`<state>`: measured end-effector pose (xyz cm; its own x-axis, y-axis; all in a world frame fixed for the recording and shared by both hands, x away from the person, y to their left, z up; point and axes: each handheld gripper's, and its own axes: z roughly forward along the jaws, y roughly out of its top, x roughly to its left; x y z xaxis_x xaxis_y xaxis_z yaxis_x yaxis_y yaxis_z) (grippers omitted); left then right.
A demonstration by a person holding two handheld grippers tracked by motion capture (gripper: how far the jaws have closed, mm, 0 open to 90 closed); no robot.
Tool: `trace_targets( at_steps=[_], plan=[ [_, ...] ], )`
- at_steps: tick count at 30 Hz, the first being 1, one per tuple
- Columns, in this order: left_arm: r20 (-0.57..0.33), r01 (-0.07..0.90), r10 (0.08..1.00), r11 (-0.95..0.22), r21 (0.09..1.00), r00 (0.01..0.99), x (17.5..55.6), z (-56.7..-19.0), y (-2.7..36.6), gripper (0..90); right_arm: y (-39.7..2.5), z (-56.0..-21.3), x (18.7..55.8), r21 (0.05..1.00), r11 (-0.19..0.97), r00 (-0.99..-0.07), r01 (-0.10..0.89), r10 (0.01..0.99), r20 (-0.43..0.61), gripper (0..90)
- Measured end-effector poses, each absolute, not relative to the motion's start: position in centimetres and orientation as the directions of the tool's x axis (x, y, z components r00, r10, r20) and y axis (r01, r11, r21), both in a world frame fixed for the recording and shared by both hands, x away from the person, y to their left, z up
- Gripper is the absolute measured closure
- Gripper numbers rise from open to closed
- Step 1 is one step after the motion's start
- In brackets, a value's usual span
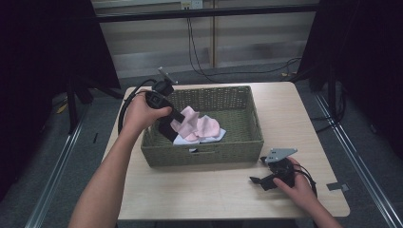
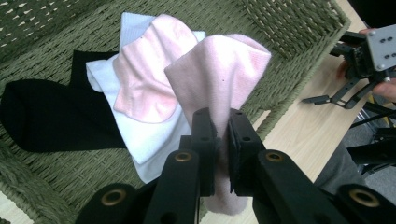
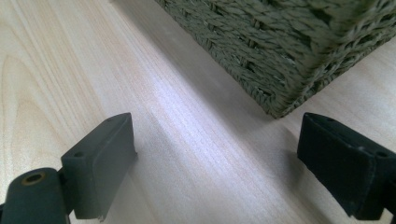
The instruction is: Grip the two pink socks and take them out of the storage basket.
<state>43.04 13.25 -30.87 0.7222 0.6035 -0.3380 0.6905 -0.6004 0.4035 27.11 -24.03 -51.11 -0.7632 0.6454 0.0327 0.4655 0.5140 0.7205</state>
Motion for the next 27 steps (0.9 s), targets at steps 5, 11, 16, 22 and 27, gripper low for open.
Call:
trace_targets(
  at_steps=[5,11,16,22,27],
  plan=[
    [-0.331,0.679,0.594,-0.613,0.405,0.734,42.6,-30.5,13.3,83.0,-24.0,-51.1,27.1,0.721,0.514,-0.763,0.465,0.645,0.032,10.6],
    [-0.327,0.664,0.579,-0.625,0.411,0.747,41.9,-30.1,13.3,83.0,-24.0,-51.1,27.1,0.721,0.515,-0.764,0.464,0.645,0.031,10.6],
    [-0.325,0.649,0.563,-0.635,0.418,0.76,41.1,-29.9,13.2,83.0,-24.0,-51.1,27.1,0.721,0.515,-0.764,0.464,0.644,0.031,10.6],
    [-0.319,0.639,0.553,-0.652,0.408,0.769,40.4,-30.0,13.3,83.0,-24.0,-51.1,27.1,0.72,0.514,-0.763,0.466,0.645,0.033,10.6],
    [-0.323,0.633,0.545,-0.655,0.412,0.774,39.9,-30.2,13.5,83.0,-24.0,-51.1,27.1,0.72,0.514,-0.763,0.466,0.646,0.033,10.6]
  ],
)
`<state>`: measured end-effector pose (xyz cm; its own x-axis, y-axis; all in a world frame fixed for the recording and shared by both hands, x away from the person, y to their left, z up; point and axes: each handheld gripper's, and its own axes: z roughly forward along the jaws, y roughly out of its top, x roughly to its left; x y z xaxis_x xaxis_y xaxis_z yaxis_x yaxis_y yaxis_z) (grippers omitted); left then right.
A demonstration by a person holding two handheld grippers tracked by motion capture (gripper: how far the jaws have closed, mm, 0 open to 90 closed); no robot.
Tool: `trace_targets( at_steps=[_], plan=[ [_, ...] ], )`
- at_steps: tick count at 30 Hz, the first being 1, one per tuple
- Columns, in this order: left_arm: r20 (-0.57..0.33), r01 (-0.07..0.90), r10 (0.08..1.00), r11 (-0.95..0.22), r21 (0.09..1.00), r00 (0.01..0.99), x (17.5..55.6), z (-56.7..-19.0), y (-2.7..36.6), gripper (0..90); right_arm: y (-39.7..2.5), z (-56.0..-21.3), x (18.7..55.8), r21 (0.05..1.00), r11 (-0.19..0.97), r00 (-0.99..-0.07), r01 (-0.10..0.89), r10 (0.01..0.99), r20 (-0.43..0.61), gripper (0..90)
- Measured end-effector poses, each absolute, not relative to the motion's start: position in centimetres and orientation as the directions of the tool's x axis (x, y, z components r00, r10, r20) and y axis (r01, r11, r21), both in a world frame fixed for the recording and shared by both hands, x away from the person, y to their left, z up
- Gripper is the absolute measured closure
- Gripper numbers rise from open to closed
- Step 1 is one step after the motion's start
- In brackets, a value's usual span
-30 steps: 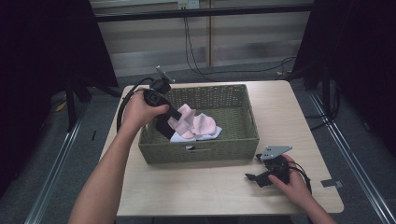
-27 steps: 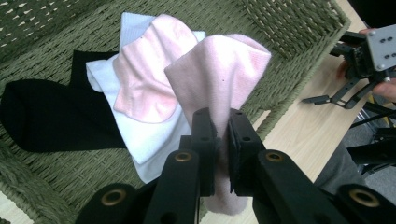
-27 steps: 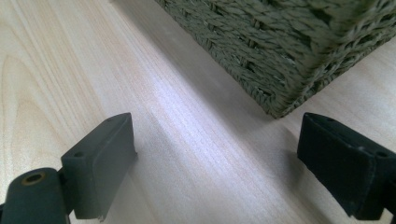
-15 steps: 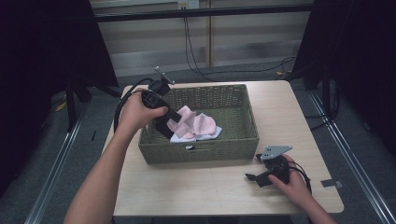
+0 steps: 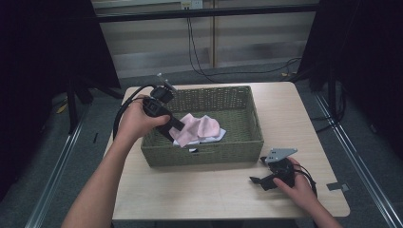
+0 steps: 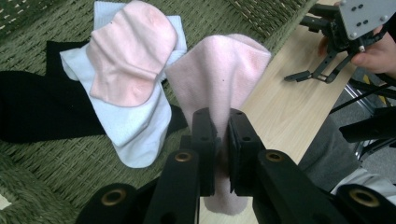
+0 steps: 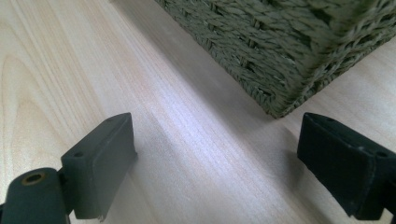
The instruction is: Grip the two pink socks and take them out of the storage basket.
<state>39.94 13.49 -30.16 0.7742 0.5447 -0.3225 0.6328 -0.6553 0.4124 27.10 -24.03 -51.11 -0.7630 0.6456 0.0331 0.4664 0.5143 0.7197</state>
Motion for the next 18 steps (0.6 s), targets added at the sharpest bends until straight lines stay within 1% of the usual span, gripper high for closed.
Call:
trace_targets(
  at_steps=[18],
  plan=[
    [-0.333,0.601,0.5,-0.675,0.428,0.799,37.6,-31.3,13.4,83.0,-24.0,-51.1,27.1,0.719,0.517,-0.764,0.465,0.644,0.032,10.6]
  ],
)
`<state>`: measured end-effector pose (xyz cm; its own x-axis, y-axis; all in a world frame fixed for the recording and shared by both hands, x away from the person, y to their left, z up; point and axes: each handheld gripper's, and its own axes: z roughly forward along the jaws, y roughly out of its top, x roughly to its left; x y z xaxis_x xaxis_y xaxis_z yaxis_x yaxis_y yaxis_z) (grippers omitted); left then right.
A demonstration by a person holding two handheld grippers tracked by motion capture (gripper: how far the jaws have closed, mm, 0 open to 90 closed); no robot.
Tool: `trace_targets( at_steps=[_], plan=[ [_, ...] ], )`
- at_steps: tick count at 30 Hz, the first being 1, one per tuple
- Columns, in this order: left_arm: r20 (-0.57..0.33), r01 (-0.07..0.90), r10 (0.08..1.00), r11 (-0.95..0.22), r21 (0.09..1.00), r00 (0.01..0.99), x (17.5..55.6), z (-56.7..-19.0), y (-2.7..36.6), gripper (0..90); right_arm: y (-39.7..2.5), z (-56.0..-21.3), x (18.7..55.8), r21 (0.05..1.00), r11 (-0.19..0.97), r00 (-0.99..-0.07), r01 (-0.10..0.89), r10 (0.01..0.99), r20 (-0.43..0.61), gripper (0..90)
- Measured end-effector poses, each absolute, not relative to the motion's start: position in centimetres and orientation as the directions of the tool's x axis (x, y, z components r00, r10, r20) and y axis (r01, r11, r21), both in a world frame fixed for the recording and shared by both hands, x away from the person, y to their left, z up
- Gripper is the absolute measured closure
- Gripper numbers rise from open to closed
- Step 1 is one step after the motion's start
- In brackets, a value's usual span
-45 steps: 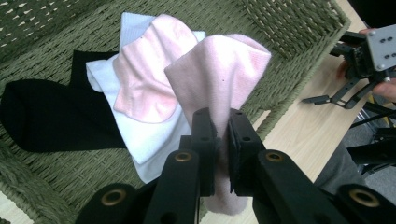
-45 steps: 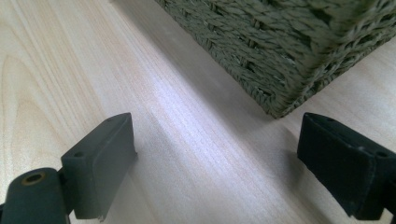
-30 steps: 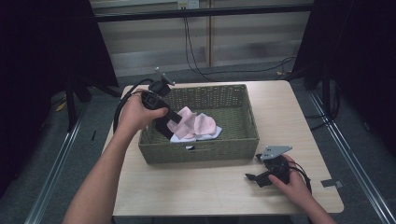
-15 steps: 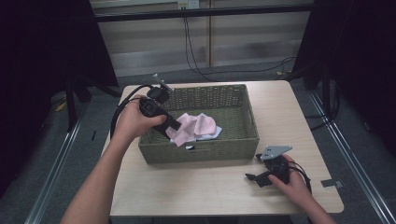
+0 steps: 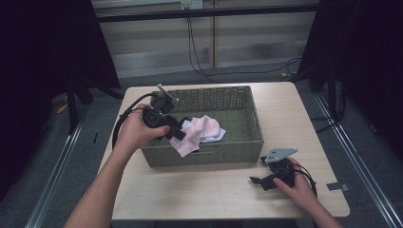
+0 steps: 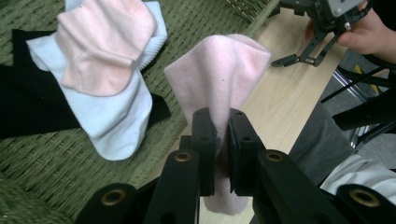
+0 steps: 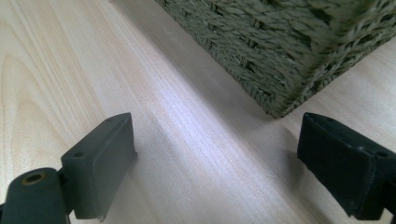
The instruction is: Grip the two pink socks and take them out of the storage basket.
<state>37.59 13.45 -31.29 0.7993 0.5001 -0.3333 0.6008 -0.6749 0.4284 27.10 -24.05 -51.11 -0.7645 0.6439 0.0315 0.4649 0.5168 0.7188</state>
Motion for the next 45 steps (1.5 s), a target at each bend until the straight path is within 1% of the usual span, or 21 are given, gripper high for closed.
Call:
trace_targets(
  at_steps=[11,20,25,38,45],
  plan=[
    [-0.345,0.584,0.473,-0.684,0.436,0.811,36.4,-32.1,13.4,82.9,-24.0,-51.1,27.1,0.719,0.517,-0.765,0.465,0.644,0.031,10.6],
    [-0.36,0.587,0.466,-0.678,0.441,0.808,35.7,-33.4,13.6,82.5,-24.0,-51.1,27.1,0.719,0.517,-0.764,0.465,0.644,0.031,10.6],
    [-0.35,0.573,0.456,-0.69,0.441,0.818,35.2,-33.9,13.2,82.4,-24.0,-51.1,27.1,0.719,0.517,-0.764,0.465,0.644,0.031,10.6],
    [-0.378,0.578,0.442,-0.685,0.443,0.813,34.7,-36.2,12.4,82.0,-24.0,-51.1,27.1,0.719,0.517,-0.765,0.465,0.644,0.031,10.6],
    [-0.374,0.569,0.435,-0.702,0.429,0.819,34.4,-37.3,11.8,80.7,-24.0,-51.1,27.1,0.719,0.517,-0.764,0.465,0.644,0.032,10.6]
  ],
)
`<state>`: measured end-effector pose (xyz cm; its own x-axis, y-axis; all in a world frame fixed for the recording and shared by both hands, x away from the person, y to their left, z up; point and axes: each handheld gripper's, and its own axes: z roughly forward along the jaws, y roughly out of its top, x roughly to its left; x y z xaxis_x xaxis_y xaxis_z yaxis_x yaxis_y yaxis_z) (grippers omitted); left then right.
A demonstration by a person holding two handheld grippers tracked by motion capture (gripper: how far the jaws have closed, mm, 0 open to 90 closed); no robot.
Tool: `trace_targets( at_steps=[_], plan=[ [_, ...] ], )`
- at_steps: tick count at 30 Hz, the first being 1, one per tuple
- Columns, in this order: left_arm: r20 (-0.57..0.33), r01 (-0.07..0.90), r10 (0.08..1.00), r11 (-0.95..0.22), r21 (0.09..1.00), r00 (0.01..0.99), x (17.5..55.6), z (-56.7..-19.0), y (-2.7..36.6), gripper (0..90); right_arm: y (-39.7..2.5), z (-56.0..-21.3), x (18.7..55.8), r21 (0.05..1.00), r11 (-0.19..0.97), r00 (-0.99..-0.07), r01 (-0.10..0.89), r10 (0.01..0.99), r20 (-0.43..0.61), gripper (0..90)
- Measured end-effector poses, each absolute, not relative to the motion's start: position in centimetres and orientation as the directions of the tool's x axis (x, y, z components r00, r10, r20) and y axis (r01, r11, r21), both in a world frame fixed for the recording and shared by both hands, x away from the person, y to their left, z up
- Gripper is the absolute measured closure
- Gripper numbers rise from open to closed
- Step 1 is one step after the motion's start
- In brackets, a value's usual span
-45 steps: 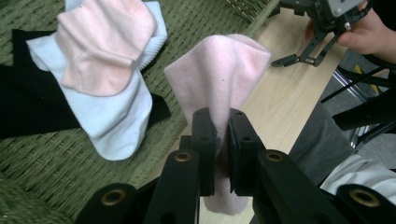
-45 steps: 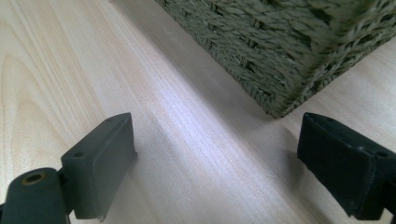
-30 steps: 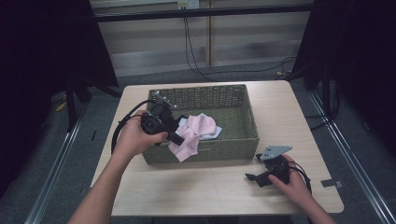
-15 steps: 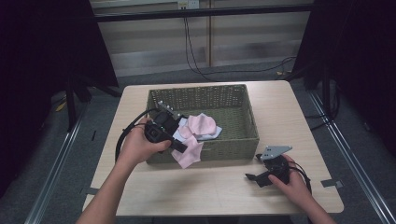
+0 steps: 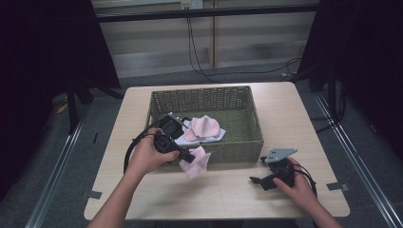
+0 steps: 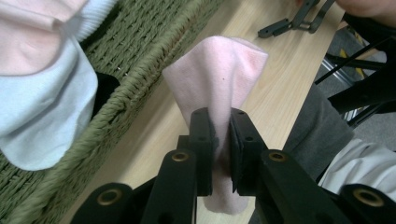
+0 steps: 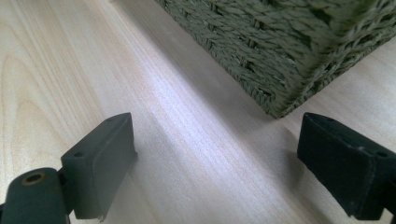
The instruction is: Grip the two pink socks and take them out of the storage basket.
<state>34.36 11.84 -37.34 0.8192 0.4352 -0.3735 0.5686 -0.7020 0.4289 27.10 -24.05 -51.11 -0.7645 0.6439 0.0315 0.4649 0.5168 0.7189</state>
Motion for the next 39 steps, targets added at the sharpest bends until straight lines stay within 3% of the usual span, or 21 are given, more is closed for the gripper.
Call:
trace_targets(
  at_steps=[12,19,39],
  plan=[
    [-0.382,0.565,0.427,-0.711,0.419,0.82,34.1,-39.2,11.2,79.0,-24.0,-51.1,27.1,0.719,0.517,-0.765,0.465,0.644,0.031,10.6],
    [-0.356,0.551,0.425,-0.705,0.447,0.832,34.0,-39.1,11.1,64.4,-24.0,-51.1,27.1,0.719,0.517,-0.765,0.465,0.644,0.031,10.6],
    [-0.263,0.524,0.459,-0.661,0.537,0.848,35.7,-34.8,12.1,44.5,-24.0,-51.1,27.1,0.719,0.517,-0.764,0.465,0.644,0.031,10.6]
  ],
)
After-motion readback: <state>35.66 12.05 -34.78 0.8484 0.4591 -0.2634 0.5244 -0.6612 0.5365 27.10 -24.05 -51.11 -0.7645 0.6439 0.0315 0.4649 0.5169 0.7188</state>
